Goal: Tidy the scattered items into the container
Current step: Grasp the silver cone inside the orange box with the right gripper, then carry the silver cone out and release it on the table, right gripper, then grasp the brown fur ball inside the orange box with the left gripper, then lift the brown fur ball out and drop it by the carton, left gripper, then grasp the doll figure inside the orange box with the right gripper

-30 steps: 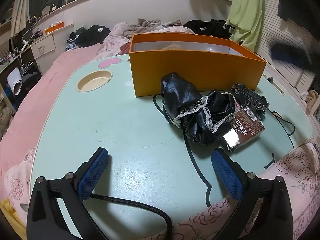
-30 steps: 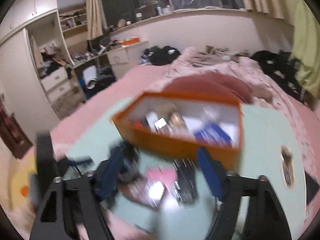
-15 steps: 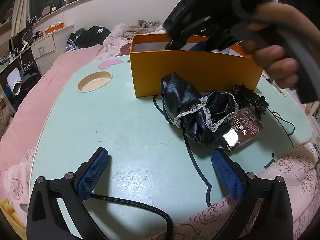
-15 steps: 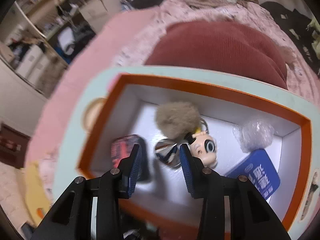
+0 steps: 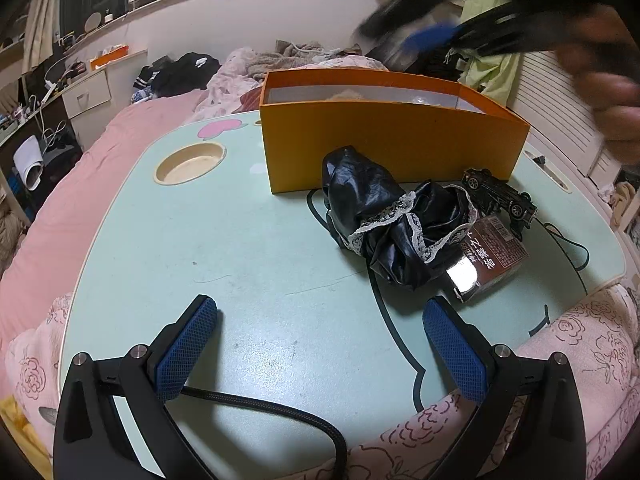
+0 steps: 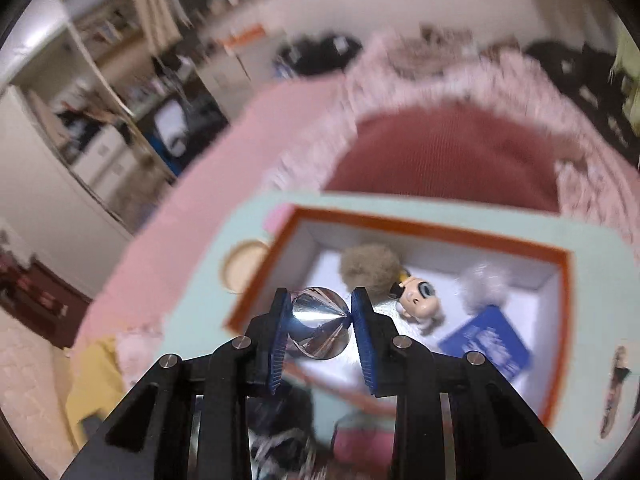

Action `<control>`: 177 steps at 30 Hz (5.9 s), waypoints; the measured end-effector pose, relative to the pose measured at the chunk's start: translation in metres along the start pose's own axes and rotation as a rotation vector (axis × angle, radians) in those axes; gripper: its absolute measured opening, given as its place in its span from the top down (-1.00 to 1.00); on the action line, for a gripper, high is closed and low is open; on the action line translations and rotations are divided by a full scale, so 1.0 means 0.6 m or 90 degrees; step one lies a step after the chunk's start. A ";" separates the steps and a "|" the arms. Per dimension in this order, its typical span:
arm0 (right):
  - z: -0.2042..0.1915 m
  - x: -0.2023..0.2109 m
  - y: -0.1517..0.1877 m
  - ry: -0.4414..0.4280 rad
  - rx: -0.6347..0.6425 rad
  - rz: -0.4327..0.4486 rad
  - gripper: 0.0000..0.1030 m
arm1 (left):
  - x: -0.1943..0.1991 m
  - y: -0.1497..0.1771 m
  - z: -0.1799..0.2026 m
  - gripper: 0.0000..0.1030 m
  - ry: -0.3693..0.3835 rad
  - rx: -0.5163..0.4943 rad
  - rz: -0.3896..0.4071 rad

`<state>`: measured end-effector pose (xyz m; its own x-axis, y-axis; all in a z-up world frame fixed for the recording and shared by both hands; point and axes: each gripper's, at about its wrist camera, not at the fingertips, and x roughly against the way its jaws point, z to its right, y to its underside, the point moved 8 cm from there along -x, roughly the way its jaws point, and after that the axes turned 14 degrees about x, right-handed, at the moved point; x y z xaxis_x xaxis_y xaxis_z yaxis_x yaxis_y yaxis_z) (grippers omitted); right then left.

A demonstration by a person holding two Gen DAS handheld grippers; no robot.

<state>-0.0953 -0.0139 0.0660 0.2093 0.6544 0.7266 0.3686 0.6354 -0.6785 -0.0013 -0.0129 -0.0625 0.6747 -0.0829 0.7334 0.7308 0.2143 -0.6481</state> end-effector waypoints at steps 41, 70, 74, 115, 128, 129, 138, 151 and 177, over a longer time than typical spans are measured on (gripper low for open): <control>0.026 0.030 0.341 0.186 0.123 -0.023 -0.99 | -0.001 0.000 -0.004 -0.99 0.000 -0.001 0.000; 0.026 0.035 0.340 0.183 0.123 -0.019 -0.99 | -0.110 -0.290 0.085 -0.52 0.004 0.043 -0.124; 0.013 0.045 0.332 0.184 0.123 -0.017 -0.99 | -0.191 -0.288 0.086 -0.27 -0.017 0.092 -0.207; 0.010 0.038 0.319 0.183 0.125 -0.015 -0.99 | 0.065 -0.122 0.044 -0.51 0.164 0.042 -0.010; 0.002 0.036 0.319 0.184 0.124 -0.015 -0.99 | 0.001 0.010 0.046 -0.99 0.047 -0.081 -0.039; 0.002 0.036 0.319 0.185 0.125 -0.015 -0.99 | -0.001 0.008 0.043 -0.99 0.049 -0.073 -0.041; -0.026 0.059 0.273 0.126 0.139 0.035 -0.40 | -0.003 0.015 0.029 -0.99 0.042 -0.056 -0.028; 0.008 -0.090 0.002 0.138 0.164 -0.138 0.15 | 0.000 0.015 0.021 -0.99 0.044 -0.053 -0.021; 0.018 0.116 0.097 0.068 0.083 0.039 0.33 | 0.001 0.012 0.014 -0.99 0.046 -0.050 -0.017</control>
<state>-0.0690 0.0729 0.0760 0.3247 0.6505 0.6866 0.2340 0.6482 -0.7247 0.0036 -0.0032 -0.0651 0.6582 -0.1585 0.7359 0.7528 0.1341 -0.6444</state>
